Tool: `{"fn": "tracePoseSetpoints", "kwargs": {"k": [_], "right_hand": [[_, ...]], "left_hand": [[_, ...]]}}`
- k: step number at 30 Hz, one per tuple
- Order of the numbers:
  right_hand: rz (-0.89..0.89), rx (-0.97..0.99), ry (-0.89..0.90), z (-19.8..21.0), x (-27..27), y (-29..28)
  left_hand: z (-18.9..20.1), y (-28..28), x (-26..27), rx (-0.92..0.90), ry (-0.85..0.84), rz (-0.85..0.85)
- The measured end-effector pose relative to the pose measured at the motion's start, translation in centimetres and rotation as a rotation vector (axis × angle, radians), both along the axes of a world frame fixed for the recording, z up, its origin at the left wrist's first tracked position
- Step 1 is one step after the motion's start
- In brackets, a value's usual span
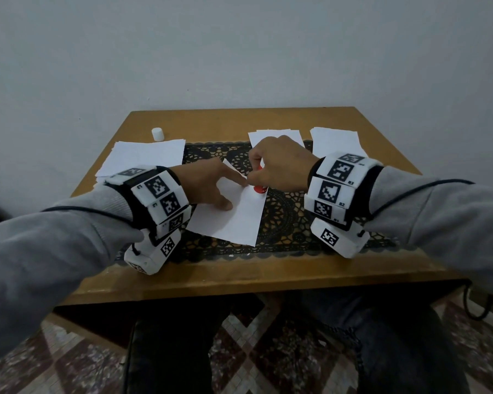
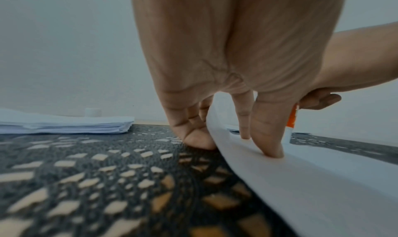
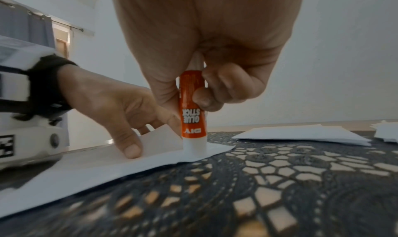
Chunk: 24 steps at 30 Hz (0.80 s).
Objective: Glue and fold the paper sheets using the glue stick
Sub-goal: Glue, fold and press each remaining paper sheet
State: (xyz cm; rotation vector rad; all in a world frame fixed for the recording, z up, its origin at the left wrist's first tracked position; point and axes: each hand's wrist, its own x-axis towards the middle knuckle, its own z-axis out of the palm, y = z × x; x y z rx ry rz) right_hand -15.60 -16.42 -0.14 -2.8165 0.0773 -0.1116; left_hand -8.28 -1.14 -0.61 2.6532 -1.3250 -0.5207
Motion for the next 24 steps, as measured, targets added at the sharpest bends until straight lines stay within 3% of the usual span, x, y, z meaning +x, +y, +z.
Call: {"fn": "tracePoseSetpoints", "kwargs": {"k": [14, 20, 22, 24], "right_hand": [[0.204, 0.002, 0.019, 0.0, -4.0, 3.0], [0.234, -0.012, 0.046, 0.2, -4.9, 3.6], [0.25, -0.017, 0.046, 0.3, -5.0, 3.6], [0.267, -0.012, 0.051, 0.4, -5.0, 3.6]], "left_hand": [[-0.4, -0.2, 0.5, -0.033, 0.056, -0.005], [0.6, -1.0, 1.6, -0.449, 0.149, -0.033], [1.5, -1.6, 1.8, -0.469, 0.124, -0.055], [2.6, -2.2, 1.9, -0.362, 0.104, -0.097]]}}
